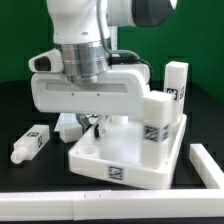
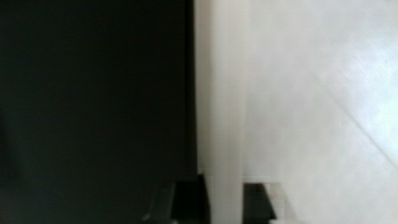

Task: Assemble desk

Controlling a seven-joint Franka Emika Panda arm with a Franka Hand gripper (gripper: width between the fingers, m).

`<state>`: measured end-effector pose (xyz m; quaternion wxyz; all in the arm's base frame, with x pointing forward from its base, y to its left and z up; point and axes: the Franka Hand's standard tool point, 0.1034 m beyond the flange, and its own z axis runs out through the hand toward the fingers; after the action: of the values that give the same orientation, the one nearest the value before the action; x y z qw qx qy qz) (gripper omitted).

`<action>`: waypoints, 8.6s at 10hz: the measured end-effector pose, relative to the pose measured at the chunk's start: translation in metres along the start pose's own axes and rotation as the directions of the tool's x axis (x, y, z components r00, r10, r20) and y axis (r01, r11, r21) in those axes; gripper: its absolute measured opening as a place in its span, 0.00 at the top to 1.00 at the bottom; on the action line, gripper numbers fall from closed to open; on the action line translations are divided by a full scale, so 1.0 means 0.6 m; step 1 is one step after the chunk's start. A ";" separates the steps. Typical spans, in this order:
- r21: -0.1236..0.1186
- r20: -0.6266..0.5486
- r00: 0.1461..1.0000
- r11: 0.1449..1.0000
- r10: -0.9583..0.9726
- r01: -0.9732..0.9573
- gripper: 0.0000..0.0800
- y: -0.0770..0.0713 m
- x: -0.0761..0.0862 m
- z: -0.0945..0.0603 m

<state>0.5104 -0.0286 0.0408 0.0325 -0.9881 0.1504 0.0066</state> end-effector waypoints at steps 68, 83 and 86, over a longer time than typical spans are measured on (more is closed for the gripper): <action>-0.044 0.041 0.831 0.830 -0.555 0.556 0.19 -0.004 0.197 -0.246; 0.031 0.102 0.987 0.992 -0.122 0.120 0.19 0.076 0.022 -0.163; 0.035 0.156 0.983 0.995 -0.100 0.095 0.19 0.090 -0.033 -0.138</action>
Offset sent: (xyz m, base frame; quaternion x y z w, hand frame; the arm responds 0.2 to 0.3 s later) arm 0.0632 0.0166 0.0414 -0.0064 -0.0164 -0.2754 0.9612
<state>0.4756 -0.0799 0.1203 0.0580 -0.9901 0.0989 0.0812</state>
